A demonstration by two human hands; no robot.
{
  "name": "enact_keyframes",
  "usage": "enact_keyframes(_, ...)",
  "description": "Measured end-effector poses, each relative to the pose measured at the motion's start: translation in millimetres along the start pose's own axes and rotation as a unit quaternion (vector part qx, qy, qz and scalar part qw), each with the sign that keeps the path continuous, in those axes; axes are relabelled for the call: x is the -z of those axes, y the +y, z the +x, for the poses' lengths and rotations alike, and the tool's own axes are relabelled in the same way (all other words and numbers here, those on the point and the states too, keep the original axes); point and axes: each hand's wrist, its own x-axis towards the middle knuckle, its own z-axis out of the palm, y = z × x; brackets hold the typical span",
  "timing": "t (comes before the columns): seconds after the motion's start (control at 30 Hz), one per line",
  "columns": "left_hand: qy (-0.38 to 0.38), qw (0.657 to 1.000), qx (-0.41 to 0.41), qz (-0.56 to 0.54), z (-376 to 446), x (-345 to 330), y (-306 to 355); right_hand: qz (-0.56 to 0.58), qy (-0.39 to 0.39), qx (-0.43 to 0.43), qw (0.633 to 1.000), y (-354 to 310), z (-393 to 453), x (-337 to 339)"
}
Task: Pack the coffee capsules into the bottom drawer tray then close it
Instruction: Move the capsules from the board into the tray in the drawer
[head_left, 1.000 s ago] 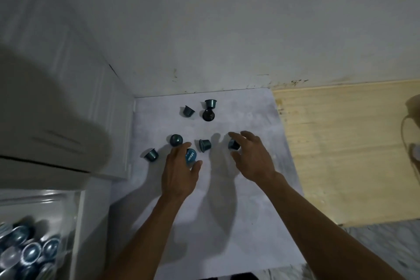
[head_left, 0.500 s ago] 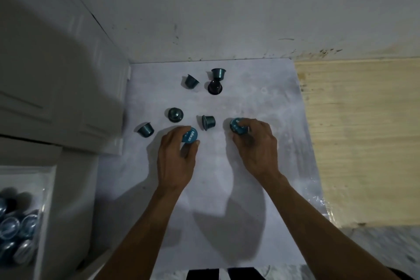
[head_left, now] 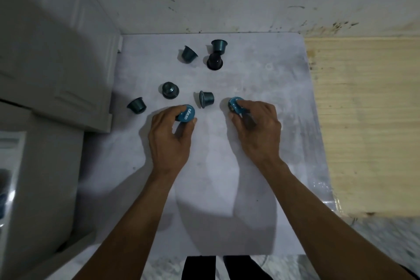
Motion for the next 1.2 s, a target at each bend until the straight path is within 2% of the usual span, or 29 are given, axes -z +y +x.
enact_keyframes(0.27,0.018,0.983,0.113,-0.142,-22.9,26.8,23.4,0.04,-0.04,-0.054,0.997,-31.4,-16.9,31.7)
enact_keyframes(0.53,0.05,0.985,0.124,-0.106,-63.8,116.4,88.7,0.092,-0.069,-0.014,0.993,-106.1,-43.4,80.4)
enact_keyframes(0.7,0.056,0.986,0.128,-0.088,-82.3,191.4,97.8,0.125,-0.109,-0.007,0.986,-166.9,-53.9,93.9)
enact_keyframes(0.9,0.076,0.991,0.102,-0.049,-80.1,295.8,73.9,0.164,-0.169,0.008,0.972,-250.8,-67.5,64.8)
enact_keyframes(1.2,0.05,0.99,0.128,-0.011,-32.3,444.7,-31.6,0.155,-0.193,0.008,0.969,-374.1,-90.8,-37.0)
